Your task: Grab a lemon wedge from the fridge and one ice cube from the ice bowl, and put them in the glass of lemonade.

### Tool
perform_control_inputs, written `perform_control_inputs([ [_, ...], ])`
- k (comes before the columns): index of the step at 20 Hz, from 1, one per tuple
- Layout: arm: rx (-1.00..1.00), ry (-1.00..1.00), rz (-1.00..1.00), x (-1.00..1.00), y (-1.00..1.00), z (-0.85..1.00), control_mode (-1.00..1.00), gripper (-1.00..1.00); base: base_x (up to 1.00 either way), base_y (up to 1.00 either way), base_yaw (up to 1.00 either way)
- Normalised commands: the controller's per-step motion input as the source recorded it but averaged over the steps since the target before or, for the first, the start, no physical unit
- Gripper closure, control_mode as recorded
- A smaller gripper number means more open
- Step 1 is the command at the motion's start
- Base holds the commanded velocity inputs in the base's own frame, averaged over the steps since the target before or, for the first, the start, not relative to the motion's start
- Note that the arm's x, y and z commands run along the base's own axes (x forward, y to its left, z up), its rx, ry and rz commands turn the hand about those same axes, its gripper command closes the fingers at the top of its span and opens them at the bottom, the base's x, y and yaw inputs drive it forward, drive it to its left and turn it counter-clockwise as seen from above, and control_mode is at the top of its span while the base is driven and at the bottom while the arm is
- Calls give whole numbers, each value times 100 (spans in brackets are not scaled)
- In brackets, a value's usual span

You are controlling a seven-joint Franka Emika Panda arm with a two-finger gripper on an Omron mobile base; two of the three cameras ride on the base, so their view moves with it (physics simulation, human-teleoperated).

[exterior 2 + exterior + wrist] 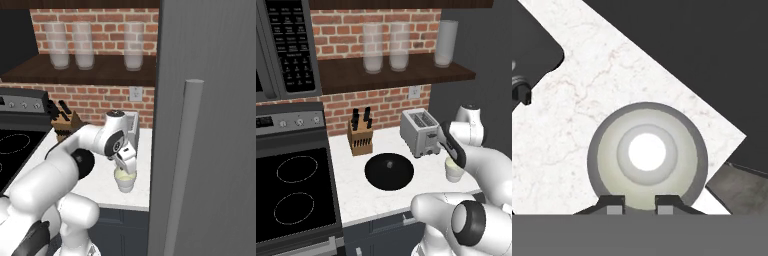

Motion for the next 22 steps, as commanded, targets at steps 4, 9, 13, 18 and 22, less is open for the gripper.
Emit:
perform_control_inputs([
  [4, 1, -10, 0, 8, -1, -21, -100, 100, 0, 0, 0],
  [9, 0, -8, 0, 6, -2, 1, -100, 100, 0, 0, 0],
  [13, 0, -3, 0, 0, -7, 0, -100, 100, 0, 0, 0],
  [18, 0, 0, 0, 5, -7, 0, -100, 100, 0, 0, 0],
  [22, 0, 0, 0, 28, 0, 0, -100, 100, 0, 0, 0],
])
